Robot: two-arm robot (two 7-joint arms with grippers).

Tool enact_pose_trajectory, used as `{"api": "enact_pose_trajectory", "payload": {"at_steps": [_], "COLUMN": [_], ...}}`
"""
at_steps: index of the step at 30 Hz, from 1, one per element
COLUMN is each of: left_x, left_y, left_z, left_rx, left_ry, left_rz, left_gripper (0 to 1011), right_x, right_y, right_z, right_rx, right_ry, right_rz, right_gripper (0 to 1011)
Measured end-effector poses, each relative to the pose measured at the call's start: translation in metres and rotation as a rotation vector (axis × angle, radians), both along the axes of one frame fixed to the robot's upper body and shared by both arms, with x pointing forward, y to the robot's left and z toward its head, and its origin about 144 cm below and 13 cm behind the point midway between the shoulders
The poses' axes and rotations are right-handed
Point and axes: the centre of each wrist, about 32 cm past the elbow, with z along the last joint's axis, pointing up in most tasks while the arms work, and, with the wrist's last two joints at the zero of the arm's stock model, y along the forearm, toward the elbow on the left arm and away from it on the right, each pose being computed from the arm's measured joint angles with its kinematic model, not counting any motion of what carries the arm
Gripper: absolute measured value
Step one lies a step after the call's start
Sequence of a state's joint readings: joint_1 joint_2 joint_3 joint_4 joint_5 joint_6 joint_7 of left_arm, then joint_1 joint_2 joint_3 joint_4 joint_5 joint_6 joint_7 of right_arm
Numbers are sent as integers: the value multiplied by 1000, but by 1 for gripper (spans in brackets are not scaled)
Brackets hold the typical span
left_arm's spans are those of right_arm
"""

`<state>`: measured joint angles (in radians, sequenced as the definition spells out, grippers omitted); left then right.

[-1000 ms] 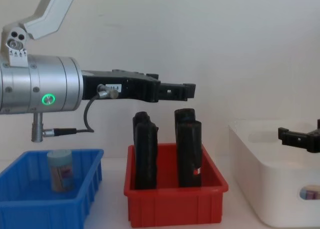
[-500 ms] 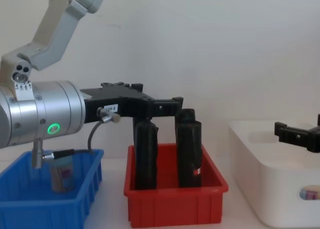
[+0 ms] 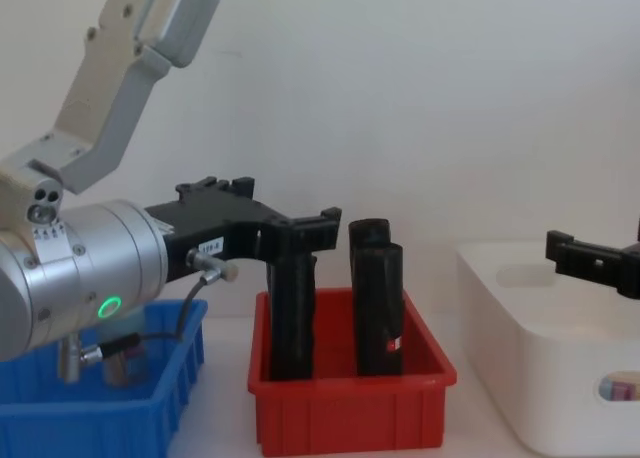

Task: Pick the cotton swabs from the blue box and place them into the white box.

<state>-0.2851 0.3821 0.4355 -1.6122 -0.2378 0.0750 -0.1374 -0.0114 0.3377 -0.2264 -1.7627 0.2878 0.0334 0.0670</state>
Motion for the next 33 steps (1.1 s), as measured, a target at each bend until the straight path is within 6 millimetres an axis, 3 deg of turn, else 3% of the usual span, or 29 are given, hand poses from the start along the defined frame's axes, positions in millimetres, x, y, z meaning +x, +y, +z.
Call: {"api": "enact_pose_trajectory", "payload": {"at_steps": [20, 33], "left_x": [-14, -14], "left_y": [-7, -7], "left_z": [-16, -16], "left_rx": [-11, -11], "left_ry": [-50, -51], "left_rz": [89, 90], "left_gripper": [1004, 1004], "right_x": [0, 21], "right_y": [0, -1], "right_z": [0, -5], "right_rx": [1, -23], "right_ry": [0, 9], "right_rz": [2, 46], "right_gripper": [1001, 1001]}}
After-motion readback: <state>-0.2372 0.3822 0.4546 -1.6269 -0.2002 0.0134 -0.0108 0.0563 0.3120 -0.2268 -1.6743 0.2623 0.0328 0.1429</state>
